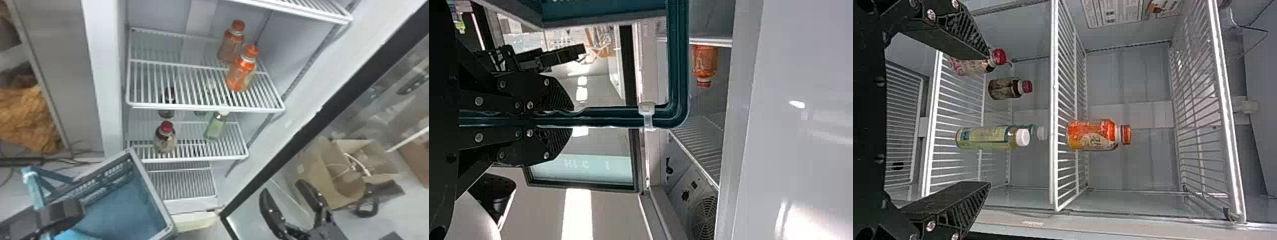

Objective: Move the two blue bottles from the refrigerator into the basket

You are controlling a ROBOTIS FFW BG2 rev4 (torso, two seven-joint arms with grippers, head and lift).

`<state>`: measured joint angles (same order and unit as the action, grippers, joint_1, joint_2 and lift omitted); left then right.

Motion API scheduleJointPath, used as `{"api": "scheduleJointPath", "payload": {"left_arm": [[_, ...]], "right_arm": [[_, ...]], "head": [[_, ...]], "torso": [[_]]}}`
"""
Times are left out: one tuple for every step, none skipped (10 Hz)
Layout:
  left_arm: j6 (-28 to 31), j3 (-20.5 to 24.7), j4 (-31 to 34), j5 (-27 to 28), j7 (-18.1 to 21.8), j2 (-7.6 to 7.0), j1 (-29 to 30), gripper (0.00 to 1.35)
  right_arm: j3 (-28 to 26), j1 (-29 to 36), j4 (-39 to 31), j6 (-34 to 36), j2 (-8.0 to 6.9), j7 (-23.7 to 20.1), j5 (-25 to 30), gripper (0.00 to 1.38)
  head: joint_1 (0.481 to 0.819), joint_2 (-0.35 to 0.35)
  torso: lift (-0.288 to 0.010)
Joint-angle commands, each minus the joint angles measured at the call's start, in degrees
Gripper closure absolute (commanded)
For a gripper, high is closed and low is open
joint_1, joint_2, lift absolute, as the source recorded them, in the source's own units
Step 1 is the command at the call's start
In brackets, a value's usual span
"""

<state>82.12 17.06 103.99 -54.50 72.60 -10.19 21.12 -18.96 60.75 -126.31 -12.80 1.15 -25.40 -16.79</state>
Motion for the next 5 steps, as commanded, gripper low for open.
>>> {"api": "scheduleJointPath", "payload": {"left_arm": [[0.00, -0.04, 0.00, 0.00, 0.00, 0.00, -0.03, 1.20], [0.00, -0.04, 0.00, 0.00, 0.00, 0.00, -0.03, 1.20], [0.00, -0.04, 0.00, 0.00, 0.00, 0.00, -0.03, 1.20], [0.00, -0.04, 0.00, 0.11, 0.00, 0.00, 0.11, 1.20], [0.00, -0.04, 0.00, 0.11, 0.00, 0.00, 0.11, 1.20]], "right_arm": [[-0.01, 0.00, -0.04, 0.00, -0.01, 0.00, 0.11, 0.15], [-0.01, 0.00, -0.04, 0.00, -0.01, 0.00, 0.11, 0.15], [-0.01, 0.00, -0.04, 0.00, -0.01, 0.00, 0.00, 0.15], [-0.01, 0.00, 0.24, 0.00, -0.01, 0.09, 0.00, 0.15], [-0.01, 0.00, 0.24, 0.00, -0.01, 0.09, -0.12, 0.15]], "head": [[0.695, -0.350], [0.695, -0.350], [0.695, -0.350], [0.695, -0.350], [0.695, -0.350]], "torso": [[-0.010], [-0.010], [-0.010], [-0.010], [-0.010]]}}
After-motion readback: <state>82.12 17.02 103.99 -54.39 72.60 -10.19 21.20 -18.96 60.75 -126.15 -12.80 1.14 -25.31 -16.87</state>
